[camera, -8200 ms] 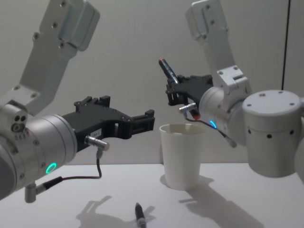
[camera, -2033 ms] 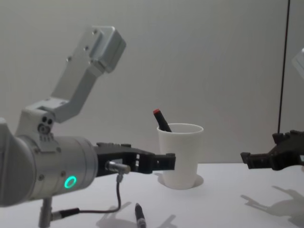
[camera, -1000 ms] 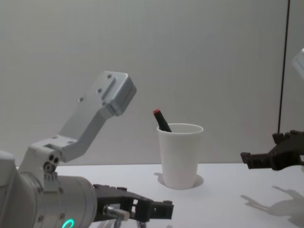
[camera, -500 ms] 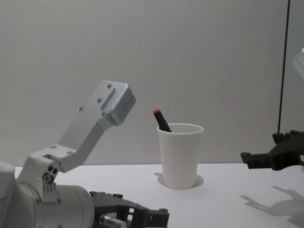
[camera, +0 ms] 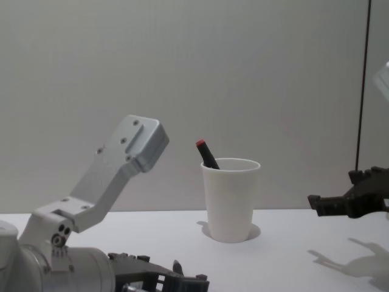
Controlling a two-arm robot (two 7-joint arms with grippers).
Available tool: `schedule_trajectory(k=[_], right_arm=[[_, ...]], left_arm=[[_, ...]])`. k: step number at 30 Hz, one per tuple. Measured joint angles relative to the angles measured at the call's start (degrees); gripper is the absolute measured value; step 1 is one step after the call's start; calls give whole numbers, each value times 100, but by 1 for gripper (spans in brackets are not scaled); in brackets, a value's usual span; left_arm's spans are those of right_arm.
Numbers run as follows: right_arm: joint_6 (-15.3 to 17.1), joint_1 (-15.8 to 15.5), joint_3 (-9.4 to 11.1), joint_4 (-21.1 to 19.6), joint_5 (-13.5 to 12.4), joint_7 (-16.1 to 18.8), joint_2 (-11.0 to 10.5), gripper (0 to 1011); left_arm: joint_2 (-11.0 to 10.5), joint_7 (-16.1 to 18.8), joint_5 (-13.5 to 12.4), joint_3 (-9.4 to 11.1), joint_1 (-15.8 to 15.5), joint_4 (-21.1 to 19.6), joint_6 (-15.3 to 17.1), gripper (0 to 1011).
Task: Place the pen into the pen holder.
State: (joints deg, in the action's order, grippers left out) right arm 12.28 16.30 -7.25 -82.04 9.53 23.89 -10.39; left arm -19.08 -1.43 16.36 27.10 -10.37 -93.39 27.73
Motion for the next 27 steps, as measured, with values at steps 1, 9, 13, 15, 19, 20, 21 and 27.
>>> schedule_trajectory(k=[1, 9, 13, 15, 19, 20, 21, 27], right_arm=[[0, 0, 0, 0, 0, 0, 0, 1001], [0, 0, 0, 0, 0, 0, 0, 1001], [0, 0, 0, 0, 0, 0, 0, 1001], [0, 0, 0, 0, 0, 0, 0, 1001], [0, 0, 0, 0, 0, 0, 0, 1001], [0, 0, 0, 0, 0, 0, 0, 1001], [0, 0, 0, 0, 0, 0, 0, 1001], [0, 0, 0, 0, 0, 0, 0, 1001]], left_arm=[[3, -1, -1, -3, 1, 10, -3, 1001], [24, -31, -4, -19, 5, 63, -34, 1001], [34, -53, -10, -28, 6, 93, -54, 1001], [38, -60, -16, -31, 8, 98, -57, 1001], [43, -69, -28, -38, 10, 96, -57, 1001], [43, -69, -29, -39, 11, 95, -56, 1001], [45, -71, -32, -42, 11, 93, -55, 1001], [47, -75, -40, -46, 14, 87, -49, 1001]])
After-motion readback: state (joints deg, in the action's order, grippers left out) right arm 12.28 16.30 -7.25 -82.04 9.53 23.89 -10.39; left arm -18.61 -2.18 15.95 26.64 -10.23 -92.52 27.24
